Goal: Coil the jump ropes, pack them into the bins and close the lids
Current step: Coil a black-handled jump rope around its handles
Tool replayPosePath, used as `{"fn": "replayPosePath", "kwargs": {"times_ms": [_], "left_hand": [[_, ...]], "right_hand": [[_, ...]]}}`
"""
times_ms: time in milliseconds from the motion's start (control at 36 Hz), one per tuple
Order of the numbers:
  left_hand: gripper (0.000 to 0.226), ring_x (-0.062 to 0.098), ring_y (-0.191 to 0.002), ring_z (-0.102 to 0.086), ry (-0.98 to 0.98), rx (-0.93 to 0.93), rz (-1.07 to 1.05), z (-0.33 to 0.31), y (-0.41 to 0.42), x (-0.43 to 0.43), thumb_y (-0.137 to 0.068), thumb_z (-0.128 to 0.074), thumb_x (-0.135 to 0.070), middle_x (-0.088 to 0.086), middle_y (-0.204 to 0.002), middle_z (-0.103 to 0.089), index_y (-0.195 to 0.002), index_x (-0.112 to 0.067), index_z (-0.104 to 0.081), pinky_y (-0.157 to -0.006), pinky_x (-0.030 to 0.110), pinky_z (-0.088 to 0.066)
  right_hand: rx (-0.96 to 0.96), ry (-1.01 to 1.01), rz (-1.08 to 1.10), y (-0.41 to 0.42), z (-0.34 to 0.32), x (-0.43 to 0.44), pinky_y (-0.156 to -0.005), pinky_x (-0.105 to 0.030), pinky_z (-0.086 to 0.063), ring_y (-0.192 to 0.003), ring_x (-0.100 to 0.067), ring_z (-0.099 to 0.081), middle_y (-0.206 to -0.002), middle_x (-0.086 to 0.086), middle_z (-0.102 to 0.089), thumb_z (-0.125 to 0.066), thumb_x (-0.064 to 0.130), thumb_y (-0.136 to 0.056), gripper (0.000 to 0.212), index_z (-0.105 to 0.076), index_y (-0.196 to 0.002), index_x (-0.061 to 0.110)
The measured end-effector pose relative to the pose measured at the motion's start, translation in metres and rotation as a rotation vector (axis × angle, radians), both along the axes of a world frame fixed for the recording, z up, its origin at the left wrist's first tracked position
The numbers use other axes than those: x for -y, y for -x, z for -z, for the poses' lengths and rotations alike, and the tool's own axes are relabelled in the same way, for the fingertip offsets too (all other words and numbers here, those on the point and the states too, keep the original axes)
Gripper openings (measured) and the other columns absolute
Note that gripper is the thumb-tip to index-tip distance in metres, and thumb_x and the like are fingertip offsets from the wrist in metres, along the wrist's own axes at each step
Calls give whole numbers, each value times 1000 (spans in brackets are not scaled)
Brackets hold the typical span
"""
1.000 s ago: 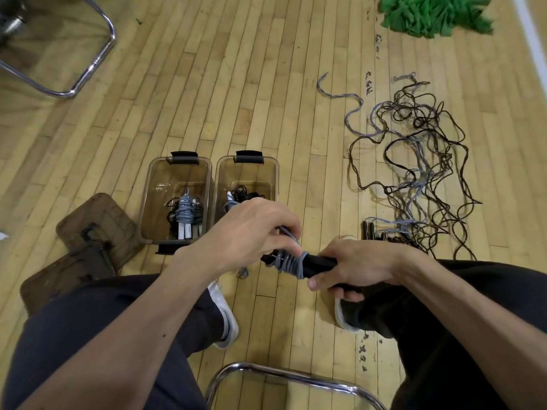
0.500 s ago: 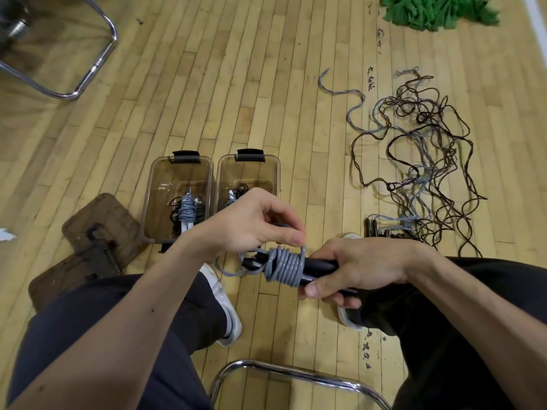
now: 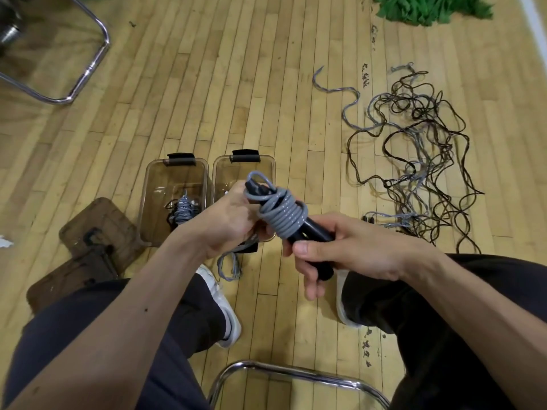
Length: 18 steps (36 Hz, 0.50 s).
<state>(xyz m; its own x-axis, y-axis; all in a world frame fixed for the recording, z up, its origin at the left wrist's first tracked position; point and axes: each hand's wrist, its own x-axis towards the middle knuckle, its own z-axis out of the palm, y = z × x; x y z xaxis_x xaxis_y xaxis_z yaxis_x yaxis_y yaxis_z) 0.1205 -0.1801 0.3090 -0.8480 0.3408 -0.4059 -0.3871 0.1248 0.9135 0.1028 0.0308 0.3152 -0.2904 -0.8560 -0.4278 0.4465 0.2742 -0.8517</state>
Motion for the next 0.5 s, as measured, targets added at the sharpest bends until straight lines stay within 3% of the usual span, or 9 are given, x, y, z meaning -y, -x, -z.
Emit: {"fn": "replayPosePath", "kwargs": {"times_ms": [111, 250, 361, 444, 500], "left_hand": [[28, 9, -61, -48, 39, 63, -44, 1, 0, -2, -103, -34, 5, 4, -77, -58, -98, -2, -60, -54, 20, -42], [29, 8, -55, -48, 20, 145, -40, 6, 1, -4, -106, -35, -4, -1, -69, -61, -97, -7, -62, -52, 20, -41], [34, 10, -53, -40, 23, 184, 13, 10, 2, -6, -106, -42, -25, -1, -65, -53, -112, 3, -61, -48, 18, -37], [32, 9, -49, -31, -20, 211, 20, 8, 3, -9, -105, -41, -31, -3, -60, -45, -107, -7, -62, -46, 19, -28], [32, 10, -48, -30, 1, 202, 15, 9, 3, -11, -104, -41, -35, -3, -60, -44, -100, -10, -61, -44, 19, -26]], "right_hand": [[-16, -20, 72, 0, 0, 1, -59, -32, -50, -57, -19, -59, -72, -6, -61, -60, 27, -96, 30, -53, -107, -1], [-63, -39, 133, 1, -1, 3, -57, -29, -48, -55, -18, -54, -72, -7, -60, -62, 27, -95, 18, -59, -99, 10], [-97, -34, 221, 6, -1, 0, -56, -31, -46, -54, -19, -52, -71, -8, -58, -65, 28, -92, 21, -61, -92, 7], [-111, -54, 255, 11, 1, -2, -56, -31, -45, -54, -19, -52, -71, -9, -58, -69, 23, -90, 26, -62, -97, -2], [-102, -72, 270, 13, 4, -3, -56, -29, -46, -55, -19, -53, -70, -8, -59, -69, 13, -91, 19, -63, -102, -1]]}}
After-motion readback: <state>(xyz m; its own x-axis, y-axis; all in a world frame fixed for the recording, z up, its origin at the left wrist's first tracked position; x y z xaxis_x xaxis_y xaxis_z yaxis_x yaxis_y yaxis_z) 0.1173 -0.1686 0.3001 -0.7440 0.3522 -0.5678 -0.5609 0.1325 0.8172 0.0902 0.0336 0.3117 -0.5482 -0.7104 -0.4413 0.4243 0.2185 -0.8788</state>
